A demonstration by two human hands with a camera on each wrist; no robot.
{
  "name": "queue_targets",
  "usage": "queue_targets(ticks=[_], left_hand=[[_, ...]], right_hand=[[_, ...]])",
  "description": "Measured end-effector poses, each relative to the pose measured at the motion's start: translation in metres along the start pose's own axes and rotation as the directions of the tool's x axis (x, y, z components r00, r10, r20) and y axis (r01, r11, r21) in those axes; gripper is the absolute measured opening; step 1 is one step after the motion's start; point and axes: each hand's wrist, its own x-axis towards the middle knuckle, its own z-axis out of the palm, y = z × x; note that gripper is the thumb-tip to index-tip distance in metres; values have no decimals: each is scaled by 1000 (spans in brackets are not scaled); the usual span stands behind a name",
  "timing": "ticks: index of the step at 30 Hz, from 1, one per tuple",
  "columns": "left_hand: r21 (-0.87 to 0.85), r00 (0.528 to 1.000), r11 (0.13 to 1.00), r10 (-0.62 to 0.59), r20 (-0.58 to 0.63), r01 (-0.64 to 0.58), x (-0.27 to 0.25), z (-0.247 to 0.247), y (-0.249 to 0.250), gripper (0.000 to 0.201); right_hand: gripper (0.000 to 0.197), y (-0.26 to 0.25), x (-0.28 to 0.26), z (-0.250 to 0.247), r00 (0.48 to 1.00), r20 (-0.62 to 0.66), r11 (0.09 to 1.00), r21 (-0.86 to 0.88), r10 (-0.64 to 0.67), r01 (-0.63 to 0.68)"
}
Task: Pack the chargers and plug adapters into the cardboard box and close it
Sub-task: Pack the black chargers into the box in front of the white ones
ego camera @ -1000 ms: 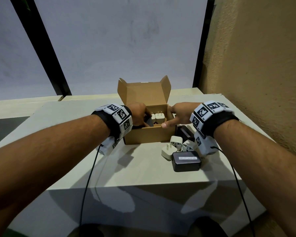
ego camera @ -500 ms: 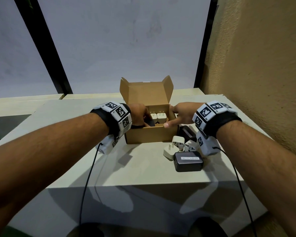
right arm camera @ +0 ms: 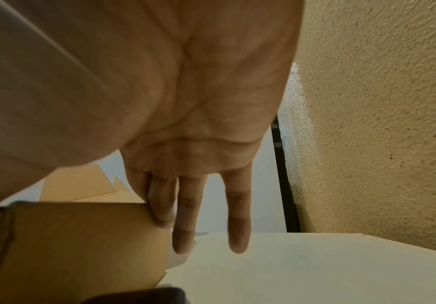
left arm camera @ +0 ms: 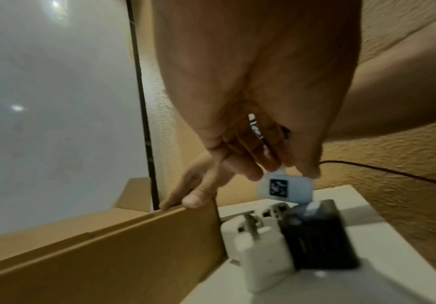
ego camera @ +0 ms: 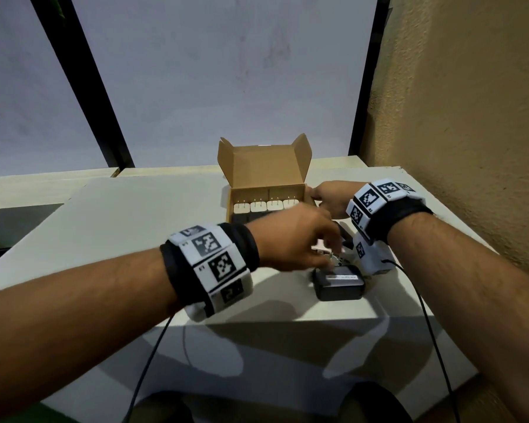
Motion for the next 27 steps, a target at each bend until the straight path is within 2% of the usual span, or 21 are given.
queue_targets(ticks=[2,4,8,10,14,18,23,27], left_hand=[[19,984,993,109,144,-113,-1,11,9,37],[61,961,981,166,223,-184,-1,19,13,52],[79,951,986,116,286,-144,-5,26,12,76],[74,948,987,114,296,-142,-7,27,11,75],[61,952,989,112,284,-134,-11,24,13,52],[-19,940,998,70,335,-67,-22,20,8,67],[15,930,999,23,367,-31,-34,15,-5,82],[-106,970,994,15,245,11,-36,2,-20,73]], right_hand=[[65,0,-2,-1,1000,11,1000,17,15,-15],[80,-1,-5,-1,1000,20,999,36,13,-14],[83,0,-6,1,1000,-3,999,32,1,-1],[82,0,-6,1,1000,-6,1000,31,0,0],[79,-1,-7,0,1000,-6,999,32,5,-5],[79,-2,-8,-1,1000,6,999,35,27,-27],[79,-3,-8,-2,1000,10,999,35,29,-29],[73,-3,-7,-3,999,17,999,20,32,-32]])
